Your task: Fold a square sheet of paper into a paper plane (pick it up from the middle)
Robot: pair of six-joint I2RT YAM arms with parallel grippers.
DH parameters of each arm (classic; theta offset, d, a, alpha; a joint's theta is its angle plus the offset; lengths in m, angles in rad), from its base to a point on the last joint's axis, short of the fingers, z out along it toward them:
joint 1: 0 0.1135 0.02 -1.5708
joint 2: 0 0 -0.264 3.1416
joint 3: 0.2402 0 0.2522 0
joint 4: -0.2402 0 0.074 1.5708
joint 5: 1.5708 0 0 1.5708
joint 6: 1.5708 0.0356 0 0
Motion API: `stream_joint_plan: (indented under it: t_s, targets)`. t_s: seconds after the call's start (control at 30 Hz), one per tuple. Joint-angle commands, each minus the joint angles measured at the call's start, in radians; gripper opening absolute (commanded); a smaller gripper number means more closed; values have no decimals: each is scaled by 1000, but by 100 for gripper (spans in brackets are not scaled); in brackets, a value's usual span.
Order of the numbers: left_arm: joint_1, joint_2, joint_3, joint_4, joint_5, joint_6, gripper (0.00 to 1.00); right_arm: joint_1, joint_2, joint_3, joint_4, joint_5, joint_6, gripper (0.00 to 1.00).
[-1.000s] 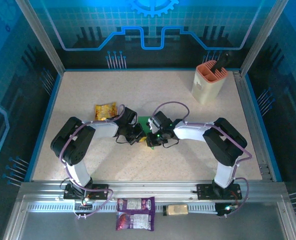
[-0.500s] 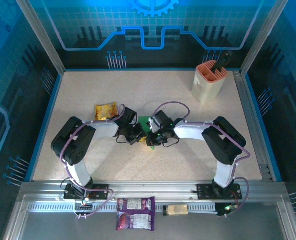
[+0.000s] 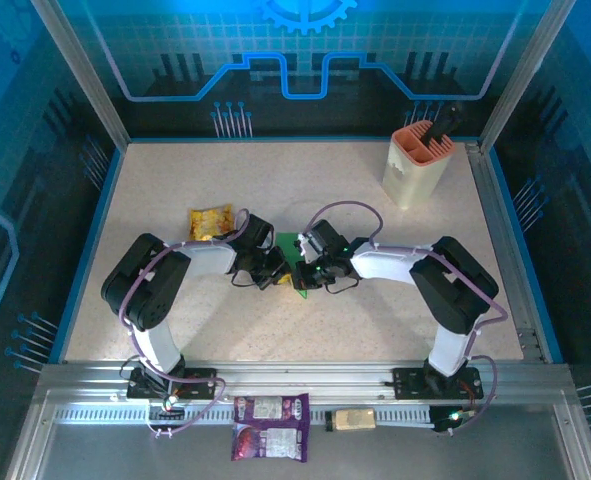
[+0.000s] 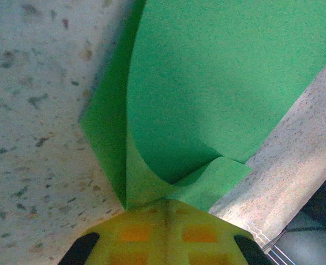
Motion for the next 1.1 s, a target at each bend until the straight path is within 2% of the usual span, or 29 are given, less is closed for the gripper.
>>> stream_joint_plan:
  t_s: [0.0, 0.43, 0.8, 1.07]
  targets:
    - [1, 44, -28, -44, -27, 1, 4, -8, 38, 24, -20, 17, 9, 4]
    - [4, 41, -35, -43, -30, 3, 3, -9, 57, -7, -60, -5, 3, 4]
    - [54, 34, -17, -44, -5, 57, 4, -15, 79, -47, -124, 26, -19, 4]
    - [96, 45, -30, 104, 53, 124, 5, -22, 92, -60, -140, 16, -22, 4]
